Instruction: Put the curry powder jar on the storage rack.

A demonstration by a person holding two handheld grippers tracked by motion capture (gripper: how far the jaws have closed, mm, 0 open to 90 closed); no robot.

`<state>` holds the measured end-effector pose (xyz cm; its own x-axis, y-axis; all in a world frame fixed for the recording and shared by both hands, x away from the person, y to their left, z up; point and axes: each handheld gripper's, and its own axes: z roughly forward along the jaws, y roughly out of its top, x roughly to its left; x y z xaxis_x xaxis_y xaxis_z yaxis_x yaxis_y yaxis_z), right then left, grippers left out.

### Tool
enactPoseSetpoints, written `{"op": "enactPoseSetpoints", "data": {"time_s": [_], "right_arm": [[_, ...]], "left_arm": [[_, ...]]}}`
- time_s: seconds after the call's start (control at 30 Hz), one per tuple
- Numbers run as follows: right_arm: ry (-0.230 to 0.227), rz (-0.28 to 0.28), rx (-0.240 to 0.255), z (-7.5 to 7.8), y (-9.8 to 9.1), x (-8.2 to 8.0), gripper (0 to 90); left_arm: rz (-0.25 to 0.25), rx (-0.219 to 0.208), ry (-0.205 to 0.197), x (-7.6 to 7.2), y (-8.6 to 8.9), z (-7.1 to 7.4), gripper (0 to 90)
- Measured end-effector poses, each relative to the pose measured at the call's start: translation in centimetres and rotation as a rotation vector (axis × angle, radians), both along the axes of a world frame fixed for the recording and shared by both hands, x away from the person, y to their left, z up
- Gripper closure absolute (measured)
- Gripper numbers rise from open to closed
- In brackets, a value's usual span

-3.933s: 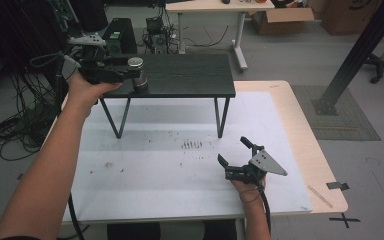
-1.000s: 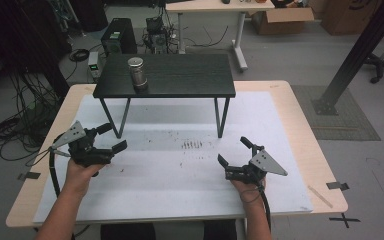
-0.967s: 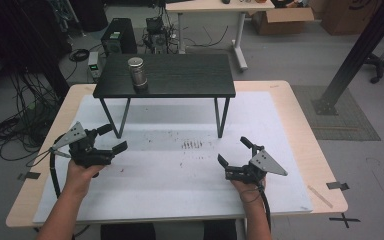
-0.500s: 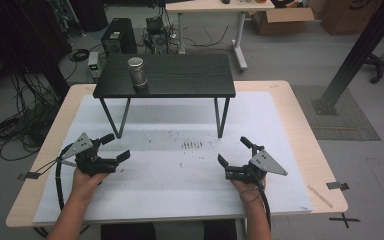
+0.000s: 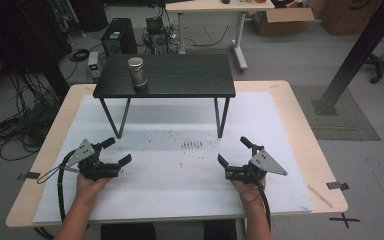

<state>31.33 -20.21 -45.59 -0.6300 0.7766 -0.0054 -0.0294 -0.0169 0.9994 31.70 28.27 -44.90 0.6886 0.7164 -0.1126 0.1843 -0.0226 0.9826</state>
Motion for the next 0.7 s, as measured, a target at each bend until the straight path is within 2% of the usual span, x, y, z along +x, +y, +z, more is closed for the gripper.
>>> {"op": "enactPoseSetpoints", "data": {"time_s": [0.03,0.2,0.3,0.37,0.4,0.47,0.57,0.7], "right_arm": [[0.000,0.000,0.000,0.0,0.0,0.0,0.0],[-0.002,-0.001,-0.001,0.0,0.0,0.0,0.0],[-0.006,-0.001,-0.001,0.0,0.0,-0.1,0.0],[-0.012,-0.002,0.001,0.0,0.0,-0.1,0.0],[-0.011,-0.002,0.001,0.0,0.0,-0.1,0.0],[-0.010,-0.002,0.000,0.0,0.0,-0.1,0.0],[-0.007,-0.001,0.001,0.0,0.0,-0.1,0.0],[-0.005,-0.001,0.000,0.0,0.0,-0.1,0.0]], "left_arm": [[-0.013,-0.016,-0.025,-0.1,0.2,-0.1,2.3],[-0.037,-0.033,-0.050,-0.3,0.4,-0.2,0.5],[-0.029,-0.006,-0.078,-0.6,0.1,-0.2,0.3],[-0.009,0.041,-0.127,-1.2,-0.4,-0.3,0.3],[-0.009,0.041,-0.127,-1.2,-0.4,-0.3,0.3],[0.004,0.040,-0.162,-1.5,-0.4,-0.4,0.3],[0.016,0.023,-0.164,-1.6,-0.3,-0.4,0.2],[0.019,0.022,-0.162,-1.6,-0.3,-0.4,0.2]]}}
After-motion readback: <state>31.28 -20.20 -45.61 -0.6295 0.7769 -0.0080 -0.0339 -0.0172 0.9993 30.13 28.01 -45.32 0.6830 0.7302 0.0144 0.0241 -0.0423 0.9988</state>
